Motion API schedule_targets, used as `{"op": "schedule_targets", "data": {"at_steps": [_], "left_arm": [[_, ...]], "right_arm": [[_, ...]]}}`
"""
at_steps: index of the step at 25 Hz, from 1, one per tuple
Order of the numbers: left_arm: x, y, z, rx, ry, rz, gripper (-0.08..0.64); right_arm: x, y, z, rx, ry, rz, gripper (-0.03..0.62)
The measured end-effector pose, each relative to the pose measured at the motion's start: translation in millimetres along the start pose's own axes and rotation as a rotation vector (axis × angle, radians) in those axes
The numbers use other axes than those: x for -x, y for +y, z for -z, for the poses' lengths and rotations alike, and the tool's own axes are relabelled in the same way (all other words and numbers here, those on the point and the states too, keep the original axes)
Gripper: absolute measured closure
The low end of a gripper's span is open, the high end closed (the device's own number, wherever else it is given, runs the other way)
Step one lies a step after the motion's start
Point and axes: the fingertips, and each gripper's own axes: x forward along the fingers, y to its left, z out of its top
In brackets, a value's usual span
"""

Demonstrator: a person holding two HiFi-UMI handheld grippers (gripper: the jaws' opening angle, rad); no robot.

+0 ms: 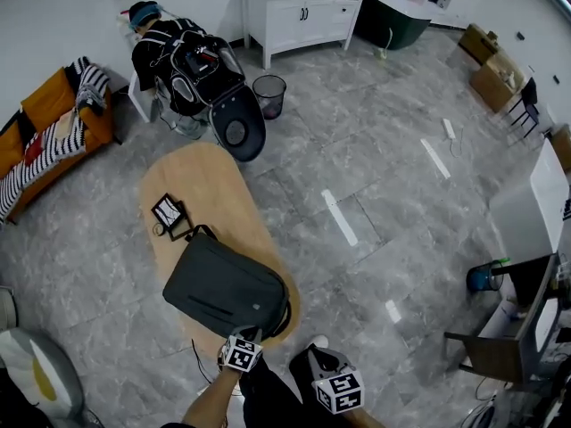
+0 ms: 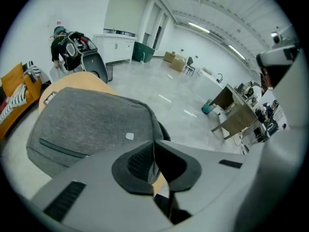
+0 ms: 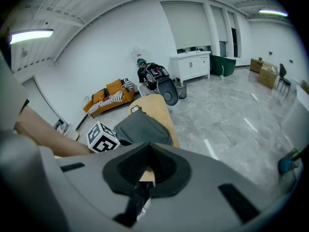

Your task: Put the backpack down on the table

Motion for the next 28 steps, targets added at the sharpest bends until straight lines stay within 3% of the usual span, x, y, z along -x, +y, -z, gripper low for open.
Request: {"op": "schedule_targets", "data": {"at_steps": [5,14,18,24,28], "left_arm": [[48.6,12.3,-32.9,0.013,-0.095,-0.042,0.54],[156.7,29.8,-83.4,0.113,-0.226,-0.084,0.54],[189.5,40.1,-104.4,0.159,-0.322,-0.086,0.54],[217.7,68.5,-126.8,0.085,-0.382,-0.116,0.54],[237.1,95.7,-137.4,0.096,-0.433,-0.132,0.54]], "right_arm": [[-16.5,32.4,-31.7,0.008,-0.046,-0.071,0.583],[-34.8,82.4,-106.6,0.006,-0.171,-0.083,0.583],[-39.2,104.0,-140.1,0.042,-0.236,-0.075,0.583],[-50.1,131.8,-178.4,0.088,-0.311,-0.08,0.583],[-58.7,151.4,-198.3,0.112,-0.351,-0.083,0.583]]}}
